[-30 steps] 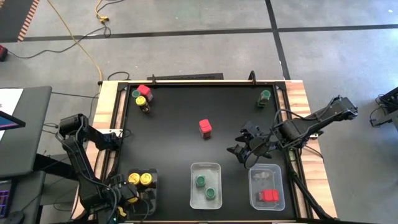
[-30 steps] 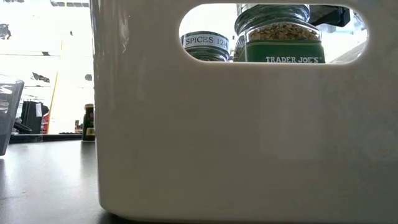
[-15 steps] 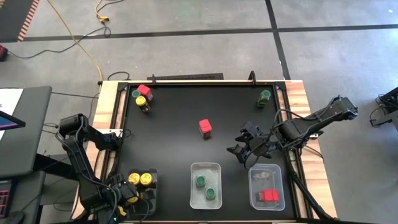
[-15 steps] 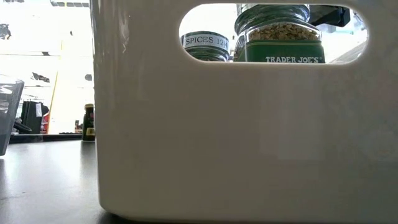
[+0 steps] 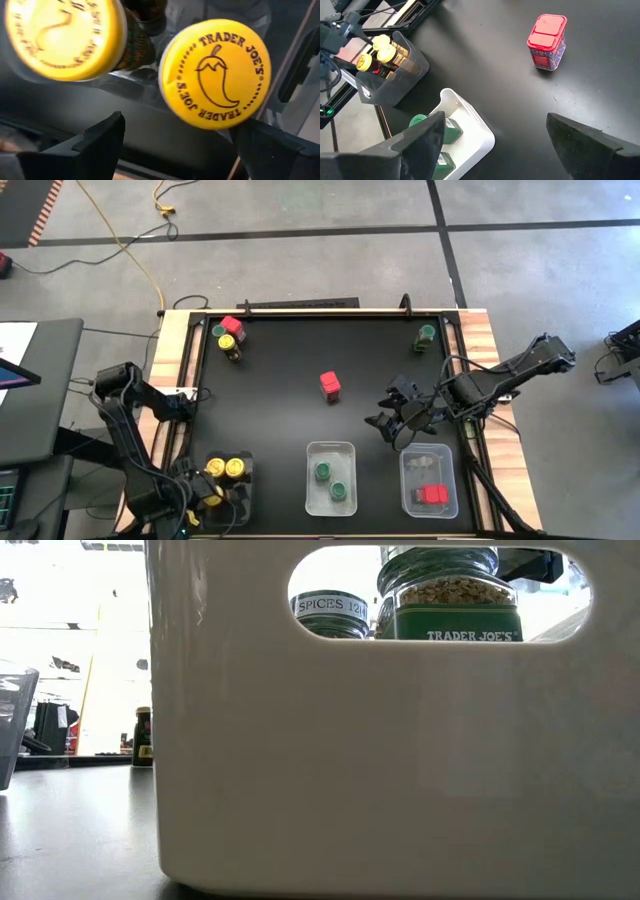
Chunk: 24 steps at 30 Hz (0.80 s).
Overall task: Sort spices by type
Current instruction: Put the right yellow seasoning bottle into the black bin, then put the left green seasoning bottle into the white bin
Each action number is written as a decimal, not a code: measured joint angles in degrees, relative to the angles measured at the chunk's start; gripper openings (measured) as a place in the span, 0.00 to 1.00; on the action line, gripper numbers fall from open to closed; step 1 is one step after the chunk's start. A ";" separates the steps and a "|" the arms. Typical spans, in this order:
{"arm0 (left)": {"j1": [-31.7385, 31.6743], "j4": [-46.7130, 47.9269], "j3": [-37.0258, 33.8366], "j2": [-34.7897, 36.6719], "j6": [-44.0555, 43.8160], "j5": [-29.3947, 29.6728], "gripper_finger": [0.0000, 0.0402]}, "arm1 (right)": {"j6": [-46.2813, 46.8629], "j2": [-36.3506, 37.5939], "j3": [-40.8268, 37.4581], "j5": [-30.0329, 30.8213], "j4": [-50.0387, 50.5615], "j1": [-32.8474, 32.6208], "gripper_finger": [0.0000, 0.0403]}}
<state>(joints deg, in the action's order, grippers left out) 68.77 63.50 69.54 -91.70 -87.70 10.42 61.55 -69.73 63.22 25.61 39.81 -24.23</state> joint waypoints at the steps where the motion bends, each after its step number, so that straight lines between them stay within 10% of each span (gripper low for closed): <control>1: 0.00 1.33 0.61 0.00 0.00 0.00 0.85 | -0.01 0.00 0.00 0.00 0.01 -0.01 0.93; 13: -0.06 12.10 5.98 5.40 -3.85 0.72 0.85 | -0.37 0.00 0.00 0.00 0.05 0.00 0.93; 24: -3.65 20.85 6.05 18.40 -23.08 18.34 0.85 | -0.56 0.00 0.00 -0.04 -0.13 -0.08 0.93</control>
<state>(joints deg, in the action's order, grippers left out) 65.12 84.35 75.59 -73.30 -110.78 28.76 60.99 -69.73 63.22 25.56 39.68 -24.31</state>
